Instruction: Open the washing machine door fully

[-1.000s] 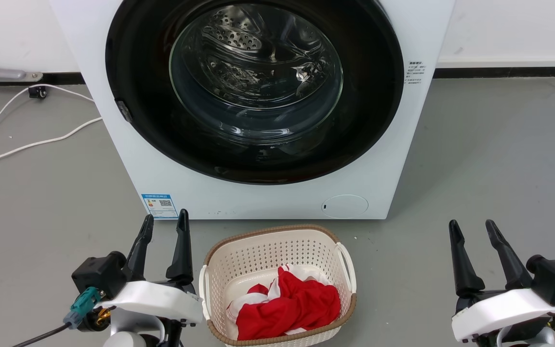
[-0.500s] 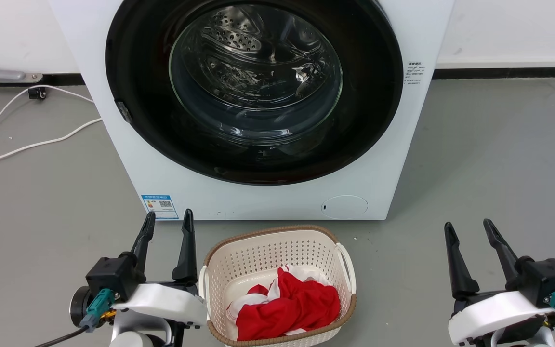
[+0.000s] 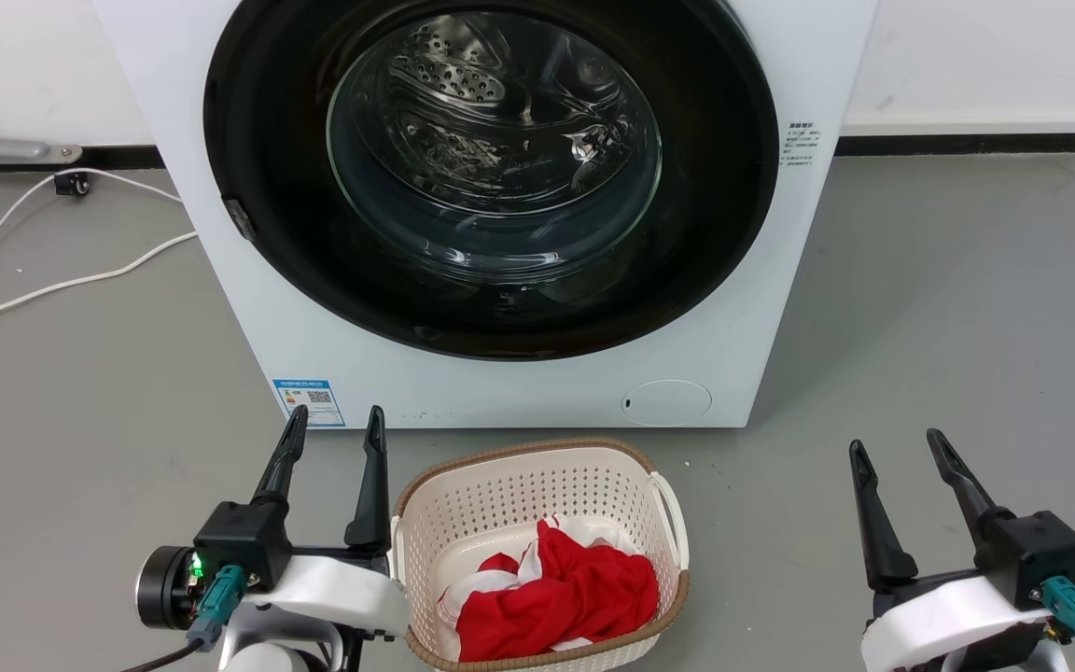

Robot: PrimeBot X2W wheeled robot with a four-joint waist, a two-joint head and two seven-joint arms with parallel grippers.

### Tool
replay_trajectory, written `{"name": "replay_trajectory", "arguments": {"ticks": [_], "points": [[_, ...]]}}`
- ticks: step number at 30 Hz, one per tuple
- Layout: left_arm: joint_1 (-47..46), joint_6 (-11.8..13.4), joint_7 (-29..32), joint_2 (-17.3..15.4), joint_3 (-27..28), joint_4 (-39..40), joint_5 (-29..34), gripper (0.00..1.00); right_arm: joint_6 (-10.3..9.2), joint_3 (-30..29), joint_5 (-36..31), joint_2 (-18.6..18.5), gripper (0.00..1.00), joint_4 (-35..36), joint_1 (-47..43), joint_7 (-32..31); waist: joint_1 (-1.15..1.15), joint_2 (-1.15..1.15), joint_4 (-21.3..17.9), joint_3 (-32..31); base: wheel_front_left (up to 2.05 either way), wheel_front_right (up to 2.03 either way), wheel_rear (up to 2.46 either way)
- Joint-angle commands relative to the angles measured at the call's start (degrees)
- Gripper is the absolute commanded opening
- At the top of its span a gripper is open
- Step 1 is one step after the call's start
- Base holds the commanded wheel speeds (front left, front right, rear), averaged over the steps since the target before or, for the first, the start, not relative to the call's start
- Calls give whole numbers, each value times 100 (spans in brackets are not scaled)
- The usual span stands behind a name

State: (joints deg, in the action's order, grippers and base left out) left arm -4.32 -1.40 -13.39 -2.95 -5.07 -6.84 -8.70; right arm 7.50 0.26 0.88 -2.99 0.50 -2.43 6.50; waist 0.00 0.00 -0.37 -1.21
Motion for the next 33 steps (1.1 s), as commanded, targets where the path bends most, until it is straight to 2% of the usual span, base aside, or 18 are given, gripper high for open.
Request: {"name": "replay_trajectory", "arguments": {"ticks": [1,15,27,28,30,33], "points": [[28,34,-54,-16,-16,33,119,100,-2,5,-92,16,100,63,-48,29,0,0,-2,3,0,0,0],[47,50,-196,-3,-109,31,549,100,-3,45,-505,21,100,144,-133,111,0,0,-4,-4,0,0,0],[35,32,-183,4,-60,-59,383,100,-3,2,-298,21,100,85,-98,111,0,0,4,1,0,0,0],[35,32,-183,5,-59,-66,376,100,-3,-3,-282,21,54,80,-97,107,0,0,5,0,0,0,0],[31,29,-183,5,-59,-78,369,100,-3,-18,-167,20,0,91,-89,149,0,0,7,-1,0,0,0],[26,27,-183,5,-57,-89,358,100,-3,-51,99,20,0,89,-86,238,0,0,7,-5,0,0,0]]}}
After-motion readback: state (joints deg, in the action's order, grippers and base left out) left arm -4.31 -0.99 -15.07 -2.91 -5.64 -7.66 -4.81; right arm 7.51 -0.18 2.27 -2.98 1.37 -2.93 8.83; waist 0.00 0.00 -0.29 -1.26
